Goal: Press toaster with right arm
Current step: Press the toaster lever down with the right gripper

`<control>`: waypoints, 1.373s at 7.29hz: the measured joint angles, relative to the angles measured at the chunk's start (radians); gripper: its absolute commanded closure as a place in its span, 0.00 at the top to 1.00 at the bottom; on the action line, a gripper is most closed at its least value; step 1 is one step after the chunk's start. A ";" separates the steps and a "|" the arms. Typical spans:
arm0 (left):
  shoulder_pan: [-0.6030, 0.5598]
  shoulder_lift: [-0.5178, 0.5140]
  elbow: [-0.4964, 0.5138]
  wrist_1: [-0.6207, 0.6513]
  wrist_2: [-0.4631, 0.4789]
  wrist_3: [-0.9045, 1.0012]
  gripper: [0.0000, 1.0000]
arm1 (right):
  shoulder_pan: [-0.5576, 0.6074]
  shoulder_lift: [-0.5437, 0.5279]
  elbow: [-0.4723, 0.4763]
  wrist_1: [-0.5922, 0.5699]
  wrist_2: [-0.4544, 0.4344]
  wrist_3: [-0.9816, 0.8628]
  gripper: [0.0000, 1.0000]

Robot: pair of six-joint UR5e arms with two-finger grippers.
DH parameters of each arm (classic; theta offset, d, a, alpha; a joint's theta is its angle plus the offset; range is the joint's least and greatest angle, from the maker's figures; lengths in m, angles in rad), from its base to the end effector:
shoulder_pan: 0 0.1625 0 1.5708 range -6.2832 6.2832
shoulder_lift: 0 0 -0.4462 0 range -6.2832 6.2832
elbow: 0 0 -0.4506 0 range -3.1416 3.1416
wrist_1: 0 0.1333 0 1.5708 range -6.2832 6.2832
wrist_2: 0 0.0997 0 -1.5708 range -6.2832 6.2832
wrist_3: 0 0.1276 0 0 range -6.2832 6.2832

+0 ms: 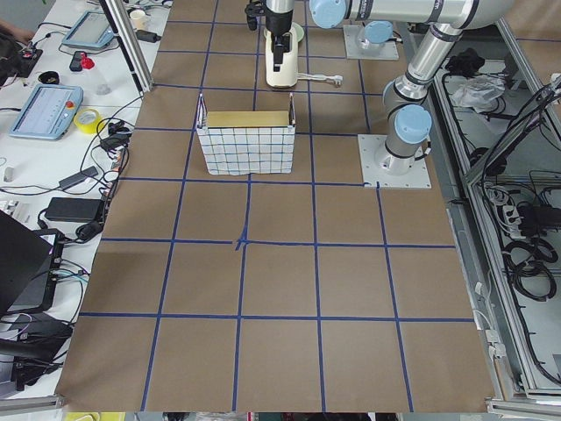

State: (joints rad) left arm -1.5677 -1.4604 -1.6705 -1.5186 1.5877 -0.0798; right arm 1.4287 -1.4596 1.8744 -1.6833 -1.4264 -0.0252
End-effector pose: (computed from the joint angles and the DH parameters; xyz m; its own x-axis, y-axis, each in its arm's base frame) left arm -0.1296 -0.5093 0.4897 -0.9964 -0.0837 -0.0118 -0.0828 0.9945 -0.0640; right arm 0.0766 -0.5357 0.2741 -0.9766 0.1587 -0.1448 0.1106 0.9493 0.2942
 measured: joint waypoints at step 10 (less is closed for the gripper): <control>0.000 0.000 0.000 0.000 0.000 0.000 1.00 | -0.008 0.025 0.067 -0.121 -0.003 0.000 0.00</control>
State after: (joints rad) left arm -1.5674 -1.4604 -1.6705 -1.5186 1.5877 -0.0797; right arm 1.4209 -1.4343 1.9410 -1.8041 -1.4294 -0.0256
